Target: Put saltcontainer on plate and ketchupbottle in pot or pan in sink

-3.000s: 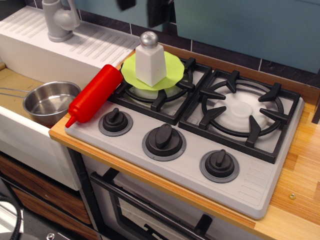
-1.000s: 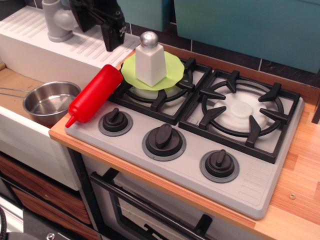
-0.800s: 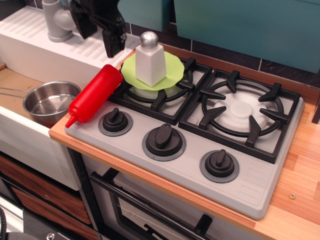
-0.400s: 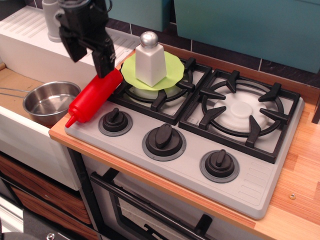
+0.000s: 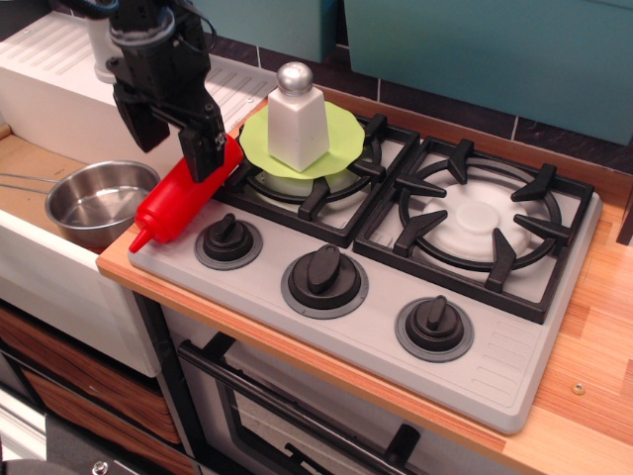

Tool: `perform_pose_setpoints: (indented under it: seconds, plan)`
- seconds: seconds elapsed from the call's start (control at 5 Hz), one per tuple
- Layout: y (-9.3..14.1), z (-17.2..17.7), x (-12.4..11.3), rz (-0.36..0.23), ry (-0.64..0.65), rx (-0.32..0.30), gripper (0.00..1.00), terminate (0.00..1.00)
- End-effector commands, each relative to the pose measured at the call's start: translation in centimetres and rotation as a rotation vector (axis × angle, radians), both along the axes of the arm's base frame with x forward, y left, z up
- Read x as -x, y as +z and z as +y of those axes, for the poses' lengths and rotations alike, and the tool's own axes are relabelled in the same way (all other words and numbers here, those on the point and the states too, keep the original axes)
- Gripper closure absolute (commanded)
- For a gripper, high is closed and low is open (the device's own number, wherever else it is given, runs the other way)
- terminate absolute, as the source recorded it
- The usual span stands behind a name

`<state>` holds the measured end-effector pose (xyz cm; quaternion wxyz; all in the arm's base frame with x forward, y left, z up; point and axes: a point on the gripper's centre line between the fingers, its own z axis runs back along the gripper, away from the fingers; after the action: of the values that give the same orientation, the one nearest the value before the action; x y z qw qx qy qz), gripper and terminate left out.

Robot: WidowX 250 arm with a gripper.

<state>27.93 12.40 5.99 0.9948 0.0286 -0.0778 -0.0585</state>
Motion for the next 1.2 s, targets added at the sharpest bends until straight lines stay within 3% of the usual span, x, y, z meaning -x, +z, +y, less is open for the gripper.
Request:
perform_pose_setpoints:
  seconds: [0.0, 0.6, 0.8, 1.0]
  plan:
    - [-0.3, -0.1, -0.5, -0.064, 0.0, -0.001, 0.0, 0.0]
    - [-2.2, -0.8, -0.3, -0.086, -0.005, 0.021, 0.0, 0.0]
    - [-1.7, -1.0, -0.2, -0.073, -0.012, 0.051, 1.0, 0.0]
    - [-0.2, -0.8, 0.4, -0.057, -0.029, 0.054, 1.0, 0.0]
